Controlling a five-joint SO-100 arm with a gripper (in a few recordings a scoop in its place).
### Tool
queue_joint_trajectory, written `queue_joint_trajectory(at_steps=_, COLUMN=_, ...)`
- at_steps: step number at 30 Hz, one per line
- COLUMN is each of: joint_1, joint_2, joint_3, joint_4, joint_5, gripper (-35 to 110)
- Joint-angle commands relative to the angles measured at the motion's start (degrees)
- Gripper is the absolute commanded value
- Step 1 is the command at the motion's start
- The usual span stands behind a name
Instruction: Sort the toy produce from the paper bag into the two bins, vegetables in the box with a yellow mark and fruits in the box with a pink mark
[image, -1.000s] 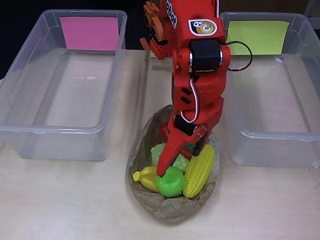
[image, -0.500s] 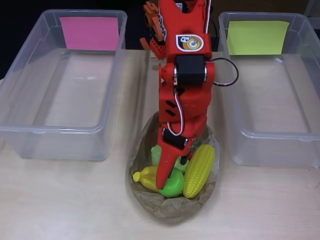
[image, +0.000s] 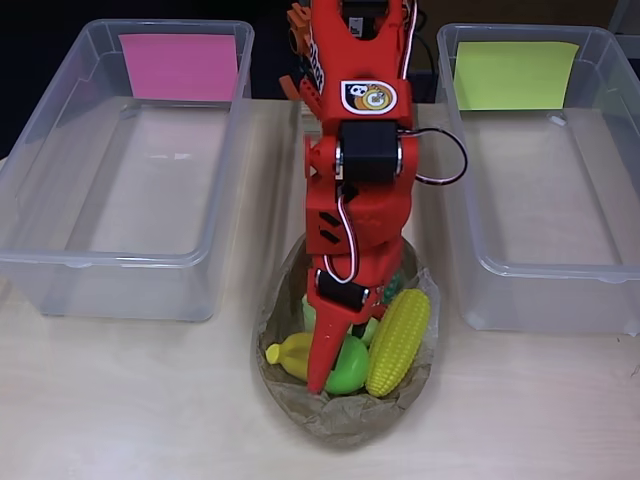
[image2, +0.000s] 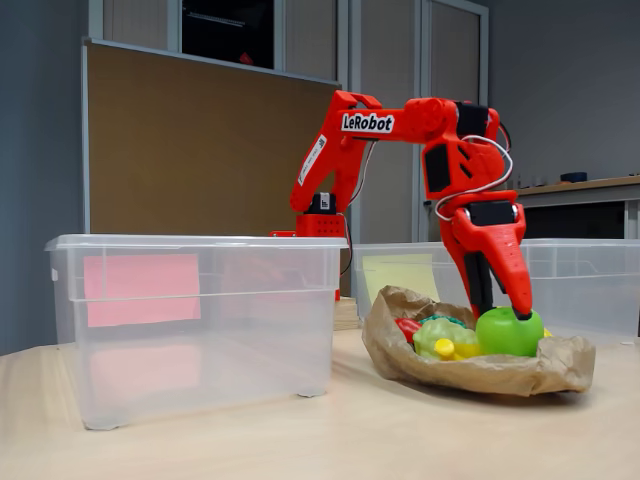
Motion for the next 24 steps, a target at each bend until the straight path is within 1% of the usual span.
queue_joint_trajectory(at_steps=1, joint_1=0.3, joint_2=0.4, joint_3=-2.4, joint_4=0.8, joint_5=-0.5, gripper=41)
queue_joint_trajectory(at_steps=7, joint_1=0.2, joint_2=-1.8, joint_3=-3.5, joint_4=0.4, joint_5=-0.1, gripper=39)
queue_joint_trajectory(at_steps=16, joint_1=-0.2, joint_2=-3.3, joint_3=-4.6, joint_4=0.0, joint_5=0.3, gripper=26)
queue_joint_trajectory(at_steps=19, joint_1=-0.1, joint_2=-3.2, joint_3=-6.5, joint_4=2.2, joint_5=-0.5, gripper=25)
queue_joint_trajectory(at_steps=24, joint_1=0.6, joint_2=-0.2, joint_3=-11.9, joint_4=9.7, joint_5=-2.3, gripper=25)
